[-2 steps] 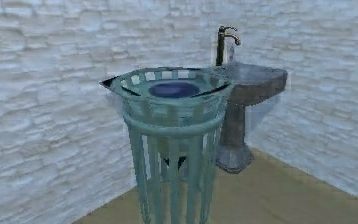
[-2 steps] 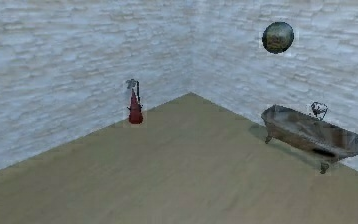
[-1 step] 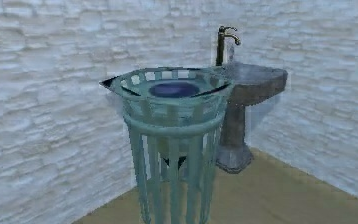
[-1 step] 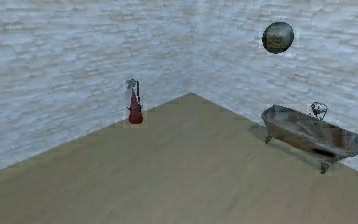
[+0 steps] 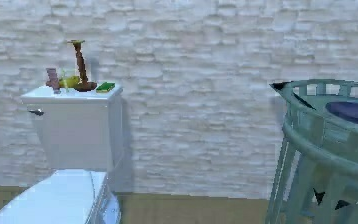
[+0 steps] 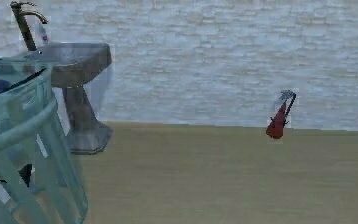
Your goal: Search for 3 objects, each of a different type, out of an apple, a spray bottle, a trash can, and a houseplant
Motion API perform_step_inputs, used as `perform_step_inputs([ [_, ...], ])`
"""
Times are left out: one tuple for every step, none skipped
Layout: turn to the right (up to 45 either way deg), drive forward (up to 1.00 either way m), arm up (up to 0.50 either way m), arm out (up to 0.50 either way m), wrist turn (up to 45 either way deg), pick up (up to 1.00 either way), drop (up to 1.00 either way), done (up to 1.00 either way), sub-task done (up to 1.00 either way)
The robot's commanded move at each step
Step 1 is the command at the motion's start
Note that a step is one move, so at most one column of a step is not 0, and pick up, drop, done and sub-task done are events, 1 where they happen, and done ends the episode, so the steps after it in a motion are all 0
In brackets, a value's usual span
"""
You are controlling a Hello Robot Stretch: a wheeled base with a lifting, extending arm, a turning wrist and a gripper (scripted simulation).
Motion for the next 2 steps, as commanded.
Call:
perform_step_inputs([
  [-45.0, 0.00, 0.00, 0.00, 0.0, 0.00, 0.00, 0.00, 0.00],
  [-45.0, 0.00, 0.00, 0.00, 0.0, 0.00, 0.00, 0.00, 0.00],
])
